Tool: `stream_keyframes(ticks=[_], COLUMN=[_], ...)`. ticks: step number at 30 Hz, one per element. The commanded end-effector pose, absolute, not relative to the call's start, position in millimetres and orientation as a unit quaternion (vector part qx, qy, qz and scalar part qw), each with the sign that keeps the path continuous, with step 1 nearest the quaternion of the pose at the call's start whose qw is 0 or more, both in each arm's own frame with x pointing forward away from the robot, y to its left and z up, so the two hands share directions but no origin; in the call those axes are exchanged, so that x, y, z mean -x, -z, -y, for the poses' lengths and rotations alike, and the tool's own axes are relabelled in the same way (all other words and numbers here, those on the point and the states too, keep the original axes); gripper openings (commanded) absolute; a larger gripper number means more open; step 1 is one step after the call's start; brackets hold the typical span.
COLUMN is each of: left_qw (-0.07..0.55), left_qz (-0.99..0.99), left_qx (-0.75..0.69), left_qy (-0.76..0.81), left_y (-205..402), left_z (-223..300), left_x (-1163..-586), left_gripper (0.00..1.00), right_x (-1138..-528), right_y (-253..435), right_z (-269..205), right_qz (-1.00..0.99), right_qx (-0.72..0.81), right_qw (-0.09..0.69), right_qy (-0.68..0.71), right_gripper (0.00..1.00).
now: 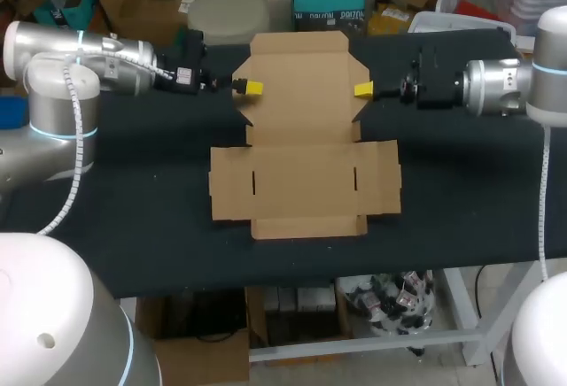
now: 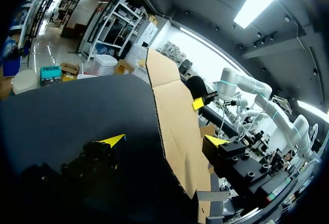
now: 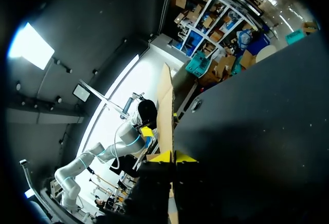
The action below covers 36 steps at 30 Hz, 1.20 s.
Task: Assemble the packaging by folding the flat box into shape, placing the metal phone stand inside, and closing the box properly
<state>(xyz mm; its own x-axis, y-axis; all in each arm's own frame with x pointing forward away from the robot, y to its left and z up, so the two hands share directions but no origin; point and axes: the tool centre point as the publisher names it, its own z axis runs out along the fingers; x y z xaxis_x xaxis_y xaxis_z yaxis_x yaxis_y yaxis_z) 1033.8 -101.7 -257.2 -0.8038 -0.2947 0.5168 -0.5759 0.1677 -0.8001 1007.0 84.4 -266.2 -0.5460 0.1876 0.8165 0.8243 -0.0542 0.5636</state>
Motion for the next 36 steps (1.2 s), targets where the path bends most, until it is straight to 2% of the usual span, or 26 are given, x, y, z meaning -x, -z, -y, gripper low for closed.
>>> stream_keyframes(ticks=[1, 14, 15, 18, 20, 36], left_qw=[0.137, 0.144, 0.145, 0.143, 0.145, 0.151], left_qz=[0.755, 0.752, 0.751, 0.75, 0.747, 0.747], left_qx=[-0.278, -0.244, -0.243, -0.239, -0.235, -0.214], left_qy=[-0.579, -0.595, -0.596, -0.6, -0.604, -0.612], left_y=[258, 251, 251, 250, 250, 247], left_z=[100, 114, 116, 118, 120, 131], left_x=[-1039, -1040, -1041, -1041, -1042, -1041], left_gripper=[1.0, 1.0, 0.9, 0.69, 0.49, 0.33], right_x=[-1013, -1021, -1021, -1021, -1021, -1031], right_y=[268, 268, 267, 264, 263, 260], right_z=[-83, -89, -89, -88, -88, -90], right_qz=[0.636, 0.636, 0.636, 0.637, 0.637, 0.629], right_qx=[0.384, 0.367, 0.366, 0.364, 0.364, 0.365], right_qw=[0.273, 0.271, 0.269, 0.263, 0.261, 0.249], right_qy=[0.611, 0.622, 0.623, 0.627, 0.628, 0.64], right_gripper=[0.0, 0.0, 0.0, 0.0, 0.0, 0.0])
